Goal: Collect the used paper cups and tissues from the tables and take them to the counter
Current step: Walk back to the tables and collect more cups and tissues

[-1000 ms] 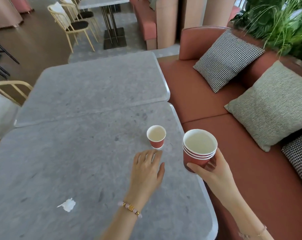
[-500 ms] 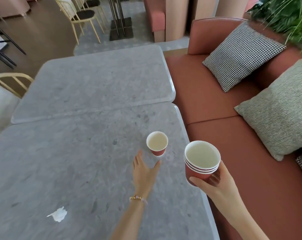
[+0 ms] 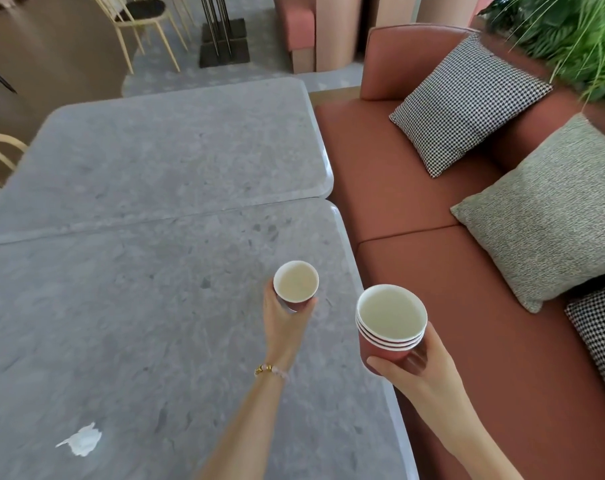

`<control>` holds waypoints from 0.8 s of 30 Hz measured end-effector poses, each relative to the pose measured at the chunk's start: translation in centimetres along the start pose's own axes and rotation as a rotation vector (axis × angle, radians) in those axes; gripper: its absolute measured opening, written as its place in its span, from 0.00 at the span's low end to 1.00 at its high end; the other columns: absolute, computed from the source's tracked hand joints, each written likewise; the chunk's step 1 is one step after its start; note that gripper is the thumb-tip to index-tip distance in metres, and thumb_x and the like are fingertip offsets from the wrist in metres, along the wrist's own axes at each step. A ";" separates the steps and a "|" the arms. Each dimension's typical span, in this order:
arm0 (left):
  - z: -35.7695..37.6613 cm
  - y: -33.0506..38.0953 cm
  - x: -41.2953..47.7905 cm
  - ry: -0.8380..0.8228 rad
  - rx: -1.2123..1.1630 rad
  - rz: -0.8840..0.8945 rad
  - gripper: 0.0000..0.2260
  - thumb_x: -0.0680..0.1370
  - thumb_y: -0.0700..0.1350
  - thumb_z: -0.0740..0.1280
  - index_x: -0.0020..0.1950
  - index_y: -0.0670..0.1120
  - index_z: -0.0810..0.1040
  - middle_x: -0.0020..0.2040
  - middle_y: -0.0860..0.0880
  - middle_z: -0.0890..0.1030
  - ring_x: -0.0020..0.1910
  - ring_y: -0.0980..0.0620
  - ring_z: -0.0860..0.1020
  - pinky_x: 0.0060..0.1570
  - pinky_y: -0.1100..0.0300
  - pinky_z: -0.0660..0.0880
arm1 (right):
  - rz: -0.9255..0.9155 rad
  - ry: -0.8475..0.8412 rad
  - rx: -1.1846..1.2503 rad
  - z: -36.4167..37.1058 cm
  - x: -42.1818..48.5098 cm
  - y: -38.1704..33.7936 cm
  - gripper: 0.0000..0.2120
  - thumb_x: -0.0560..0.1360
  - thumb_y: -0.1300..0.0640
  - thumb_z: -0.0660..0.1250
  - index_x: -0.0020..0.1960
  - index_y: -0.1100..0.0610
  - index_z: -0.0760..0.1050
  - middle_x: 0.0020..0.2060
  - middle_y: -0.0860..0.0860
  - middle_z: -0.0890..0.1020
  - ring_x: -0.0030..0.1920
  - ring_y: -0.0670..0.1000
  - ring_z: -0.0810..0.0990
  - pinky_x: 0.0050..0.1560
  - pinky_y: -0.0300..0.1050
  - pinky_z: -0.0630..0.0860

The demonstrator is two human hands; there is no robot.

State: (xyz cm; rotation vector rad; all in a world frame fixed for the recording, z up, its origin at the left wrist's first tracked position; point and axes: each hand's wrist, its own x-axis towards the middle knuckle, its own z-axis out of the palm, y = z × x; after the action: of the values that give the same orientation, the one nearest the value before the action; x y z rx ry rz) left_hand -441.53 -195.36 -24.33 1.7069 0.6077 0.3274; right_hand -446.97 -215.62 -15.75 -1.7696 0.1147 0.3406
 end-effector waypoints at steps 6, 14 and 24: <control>-0.8 1.1 -0.6 -0.012 -0.037 0.008 0.28 0.64 0.46 0.79 0.59 0.54 0.70 0.56 0.53 0.77 0.56 0.53 0.76 0.54 0.55 0.75 | 0.020 0.010 0.002 -0.1 -0.2 0.6 0.34 0.63 0.60 0.80 0.62 0.42 0.70 0.52 0.38 0.82 0.53 0.39 0.80 0.51 0.36 0.74; -5.6 5.3 -2.6 -0.074 -0.141 0.054 0.26 0.66 0.44 0.78 0.56 0.63 0.70 0.53 0.66 0.77 0.55 0.66 0.75 0.52 0.67 0.71 | 0.016 -0.061 -0.025 2.0 -0.3 1.1 0.33 0.62 0.59 0.80 0.62 0.43 0.71 0.53 0.42 0.82 0.55 0.43 0.80 0.54 0.39 0.75; -15.0 10.5 -5.0 -0.161 -0.218 0.053 0.25 0.62 0.44 0.77 0.55 0.57 0.74 0.53 0.56 0.82 0.54 0.58 0.79 0.45 0.69 0.75 | -0.045 -0.217 -0.130 8.8 -2.0 -0.3 0.30 0.63 0.57 0.78 0.60 0.41 0.70 0.52 0.40 0.80 0.53 0.40 0.78 0.50 0.35 0.74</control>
State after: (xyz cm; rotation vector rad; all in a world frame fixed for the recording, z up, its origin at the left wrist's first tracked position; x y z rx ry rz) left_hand -451.31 -187.18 -10.25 1.5239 0.3945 0.2795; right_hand -450.22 -207.28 -16.56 -1.8482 -0.1036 0.5142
